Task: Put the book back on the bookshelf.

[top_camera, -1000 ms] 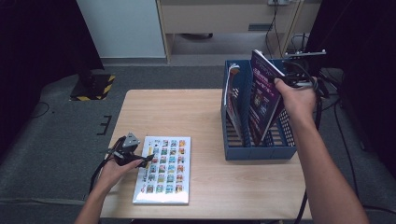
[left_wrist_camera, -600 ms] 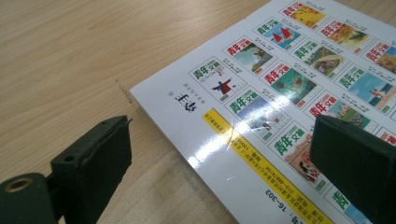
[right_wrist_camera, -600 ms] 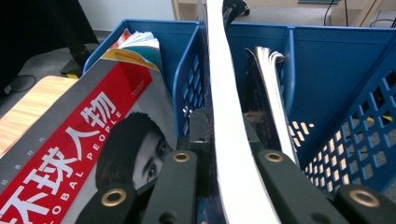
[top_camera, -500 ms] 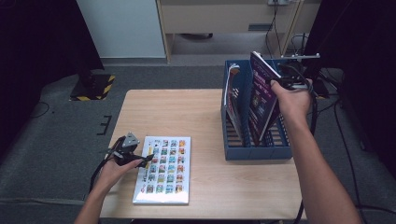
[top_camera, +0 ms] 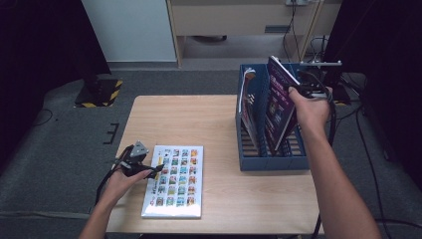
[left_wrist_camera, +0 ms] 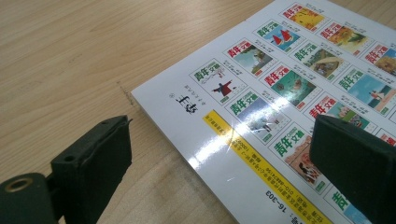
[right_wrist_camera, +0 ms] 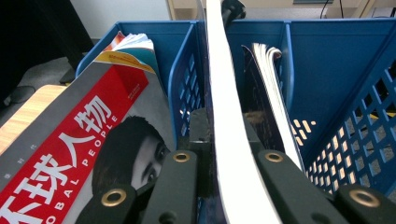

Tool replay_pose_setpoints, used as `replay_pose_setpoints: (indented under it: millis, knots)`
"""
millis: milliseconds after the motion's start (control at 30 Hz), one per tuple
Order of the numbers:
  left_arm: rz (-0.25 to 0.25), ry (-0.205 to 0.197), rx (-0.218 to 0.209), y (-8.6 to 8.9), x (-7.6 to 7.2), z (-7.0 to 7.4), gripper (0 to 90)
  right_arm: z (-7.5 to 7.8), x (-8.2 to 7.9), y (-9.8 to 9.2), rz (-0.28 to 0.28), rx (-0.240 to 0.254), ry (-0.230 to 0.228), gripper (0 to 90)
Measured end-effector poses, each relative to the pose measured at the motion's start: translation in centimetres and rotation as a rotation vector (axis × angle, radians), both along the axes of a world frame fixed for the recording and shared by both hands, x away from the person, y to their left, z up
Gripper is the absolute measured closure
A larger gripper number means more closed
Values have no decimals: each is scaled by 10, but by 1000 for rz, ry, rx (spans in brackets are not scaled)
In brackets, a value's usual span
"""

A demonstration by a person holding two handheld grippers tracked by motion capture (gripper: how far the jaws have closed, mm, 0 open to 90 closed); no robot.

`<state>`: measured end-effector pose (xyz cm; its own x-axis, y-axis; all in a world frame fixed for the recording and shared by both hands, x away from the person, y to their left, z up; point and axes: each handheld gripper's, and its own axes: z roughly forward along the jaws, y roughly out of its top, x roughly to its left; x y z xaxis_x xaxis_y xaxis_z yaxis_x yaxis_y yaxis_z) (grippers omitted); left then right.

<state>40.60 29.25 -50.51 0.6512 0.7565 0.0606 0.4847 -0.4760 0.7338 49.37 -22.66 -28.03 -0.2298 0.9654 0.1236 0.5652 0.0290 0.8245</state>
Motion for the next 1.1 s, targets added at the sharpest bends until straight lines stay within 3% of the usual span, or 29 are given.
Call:
replay_pose_setpoints:
  millis: [800, 1100]
  knots:
    - [-5, 2, 7, -1, -1, 0, 55, -33, -5, 7, 7, -10, 21, 826]
    - [-8, 1, 8, -2, -1, 1, 55, -34, -9, 9, 16, -27, 51, 816]
